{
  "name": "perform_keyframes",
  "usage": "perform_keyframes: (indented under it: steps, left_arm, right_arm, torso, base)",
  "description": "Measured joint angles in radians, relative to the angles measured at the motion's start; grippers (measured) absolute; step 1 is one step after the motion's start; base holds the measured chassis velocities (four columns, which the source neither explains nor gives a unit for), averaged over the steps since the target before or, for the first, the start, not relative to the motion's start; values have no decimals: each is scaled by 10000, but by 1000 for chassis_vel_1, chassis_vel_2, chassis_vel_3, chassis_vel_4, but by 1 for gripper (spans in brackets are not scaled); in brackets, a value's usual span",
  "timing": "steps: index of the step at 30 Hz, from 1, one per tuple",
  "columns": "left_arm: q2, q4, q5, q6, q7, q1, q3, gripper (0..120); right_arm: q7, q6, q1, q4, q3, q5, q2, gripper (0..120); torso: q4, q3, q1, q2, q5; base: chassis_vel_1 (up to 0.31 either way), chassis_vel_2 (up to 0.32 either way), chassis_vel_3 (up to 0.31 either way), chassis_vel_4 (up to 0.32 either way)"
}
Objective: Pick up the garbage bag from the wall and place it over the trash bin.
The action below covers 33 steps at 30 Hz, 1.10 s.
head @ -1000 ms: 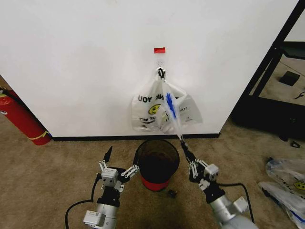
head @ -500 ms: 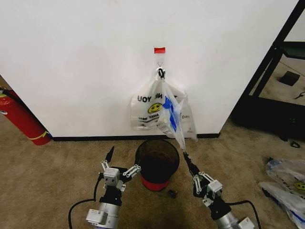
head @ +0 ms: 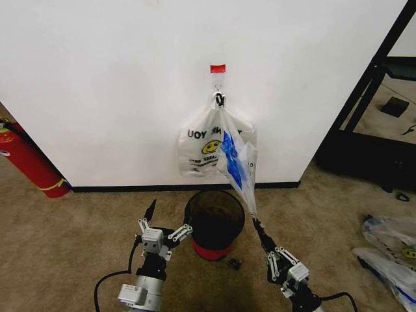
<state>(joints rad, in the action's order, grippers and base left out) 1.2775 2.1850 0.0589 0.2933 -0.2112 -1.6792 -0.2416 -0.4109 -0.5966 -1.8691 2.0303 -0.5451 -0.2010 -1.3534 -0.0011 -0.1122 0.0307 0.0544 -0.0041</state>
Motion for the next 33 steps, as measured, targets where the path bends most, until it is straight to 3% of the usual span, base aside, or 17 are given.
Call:
perform_keyframes:
  steps: [12, 18, 23, 27, 30, 33]
  left_arm:
    - [-102, -9, 115, -101, -2, 118, 97, 100]
    - [-461, 111, 808, -617, -54, 633, 585, 100]
    - [-1287, 496, 2206, -1417, -209, 1496, 1152, 100]
    - [-2233, 871, 4274, -2382, -634, 2814, 1629, 100]
    - [-2535, 951, 5140, -2831, -900, 3489, 1968, 100]
    - [-2852, 934, 6893, -3778, -1492, 5064, 2620, 99]
  right_arm:
    - [-66, -475, -235, -104, -33, 49, 75, 0]
    - [921, 276, 563, 119, 221, -271, 83, 0]
    - [1588, 1328, 1732, 250, 506, -952, 316, 0]
    - [1999, 2096, 2587, 131, 680, -1492, 531, 0]
    - [2097, 2228, 2768, 14, 718, -1565, 573, 0]
    - [2127, 2274, 2848, -123, 733, -1533, 592, 0]
  torso:
    - [0, 0, 0, 0, 0]
    - [0, -1, 0, -1, 0]
    - [2, -2, 1, -2, -1]
    - [2, -2, 2, -2, 0]
    - [3, -2, 2, -3, 0]
    - [-4, -2, 2, -3, 0]
  base:
    - [0, 0, 0, 0]
    - [0, 0, 0, 0]
    - [0, 0, 0, 0]
    - [0, 0, 0, 0]
    - [0, 0, 0, 0]
    - [0, 0, 0, 0]
